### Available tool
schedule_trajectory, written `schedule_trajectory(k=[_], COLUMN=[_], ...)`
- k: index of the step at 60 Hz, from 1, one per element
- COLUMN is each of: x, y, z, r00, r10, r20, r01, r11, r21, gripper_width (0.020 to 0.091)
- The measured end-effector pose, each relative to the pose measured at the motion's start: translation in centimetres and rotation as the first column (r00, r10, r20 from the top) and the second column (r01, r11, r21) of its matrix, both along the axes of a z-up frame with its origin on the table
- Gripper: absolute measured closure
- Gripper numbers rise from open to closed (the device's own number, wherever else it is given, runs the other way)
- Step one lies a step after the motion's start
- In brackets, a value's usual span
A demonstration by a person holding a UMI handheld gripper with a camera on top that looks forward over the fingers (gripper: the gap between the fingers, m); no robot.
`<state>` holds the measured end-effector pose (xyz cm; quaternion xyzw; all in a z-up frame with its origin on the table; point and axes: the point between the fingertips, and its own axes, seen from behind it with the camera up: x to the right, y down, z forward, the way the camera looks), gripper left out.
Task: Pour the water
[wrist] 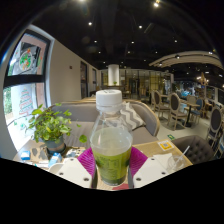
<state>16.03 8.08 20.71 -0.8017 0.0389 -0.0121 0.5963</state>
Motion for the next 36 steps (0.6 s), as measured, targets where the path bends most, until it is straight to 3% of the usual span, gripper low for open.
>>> schedule_trajectory(k=[13, 25, 31, 36], x=[2.2, 3.0, 3.4, 3.5], y=[0.5, 0.3, 0.3, 0.3], z=[-9.2, -14.2, -14.0, -14.0], r00=[1.0, 0.999, 0.999, 0.998], r10=[-0.024, -0.03, -0.044, -0.05], r20=[0.019, 0.029, -0.002, -0.026], r01=[0.026, 0.034, 0.044, 0.046], r11=[0.994, 0.986, 0.989, 0.99], r21=[-0.106, -0.162, -0.138, -0.133], gripper_width=[0.0695, 0.069, 0.0684, 0.063])
